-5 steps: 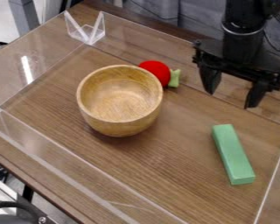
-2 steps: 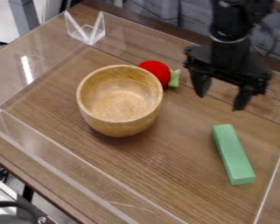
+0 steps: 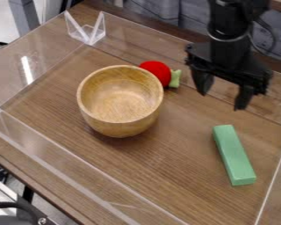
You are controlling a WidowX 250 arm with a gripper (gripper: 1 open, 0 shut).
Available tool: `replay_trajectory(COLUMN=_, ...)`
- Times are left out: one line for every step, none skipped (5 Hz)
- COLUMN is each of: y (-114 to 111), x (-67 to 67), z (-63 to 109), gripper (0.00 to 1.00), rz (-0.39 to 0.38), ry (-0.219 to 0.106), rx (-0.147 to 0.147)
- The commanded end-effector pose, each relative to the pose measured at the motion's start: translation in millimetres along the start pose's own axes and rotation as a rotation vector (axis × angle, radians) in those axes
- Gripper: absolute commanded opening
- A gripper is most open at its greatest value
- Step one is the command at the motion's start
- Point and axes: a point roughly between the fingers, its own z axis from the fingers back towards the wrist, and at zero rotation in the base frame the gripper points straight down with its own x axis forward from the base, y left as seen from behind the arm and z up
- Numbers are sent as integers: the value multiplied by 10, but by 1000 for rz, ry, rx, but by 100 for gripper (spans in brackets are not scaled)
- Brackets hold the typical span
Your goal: Move the red fruit to the left
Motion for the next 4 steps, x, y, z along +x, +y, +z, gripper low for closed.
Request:
replay_trajectory(y=-133, x=146, z=152, gripper=100, rz=-33, ry=-65, rx=-12)
replay_trajectory(y=-71, x=156, z=108, gripper=100, rz=-14, ry=-67, rx=-7)
replay_trajectory(y=25, x=148, z=52, gripper=100, rz=11, ry=-56, rx=9)
replay_trajectory(y=-64, x=168, z=61, gripper=100, rz=26, ry=-52, rx=13)
